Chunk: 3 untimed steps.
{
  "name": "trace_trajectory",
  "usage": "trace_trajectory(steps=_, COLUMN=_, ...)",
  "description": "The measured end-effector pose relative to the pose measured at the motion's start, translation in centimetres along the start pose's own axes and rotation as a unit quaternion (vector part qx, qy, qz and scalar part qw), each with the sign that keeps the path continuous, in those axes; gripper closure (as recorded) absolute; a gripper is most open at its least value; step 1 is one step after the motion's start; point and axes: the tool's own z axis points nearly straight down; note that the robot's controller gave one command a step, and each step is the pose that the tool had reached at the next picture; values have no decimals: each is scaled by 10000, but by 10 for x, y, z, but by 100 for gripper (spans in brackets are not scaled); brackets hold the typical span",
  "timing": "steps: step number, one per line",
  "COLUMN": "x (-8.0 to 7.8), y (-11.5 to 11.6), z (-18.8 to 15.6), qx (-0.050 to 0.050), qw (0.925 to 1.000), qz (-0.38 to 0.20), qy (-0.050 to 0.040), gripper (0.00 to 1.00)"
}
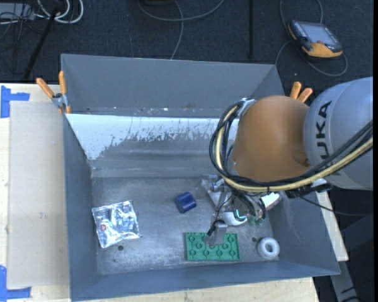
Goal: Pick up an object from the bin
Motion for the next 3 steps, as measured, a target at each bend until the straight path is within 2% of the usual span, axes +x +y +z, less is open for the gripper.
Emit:
trace_trajectory(steps=1, x=15, y=-12, z=128, qx=-3, qw=9999, qz=-93, qy=-47, gripper=0)
trace_trajectory(steps=2, x=3, y=-13, z=94, qx=-5, qw=10000, qz=27, qy=-60, gripper=0)
trace_trajectory(steps=3, x=5, y=-13, z=92, qx=-2, qw=10000, qz=-45, qy=-46, gripper=0)
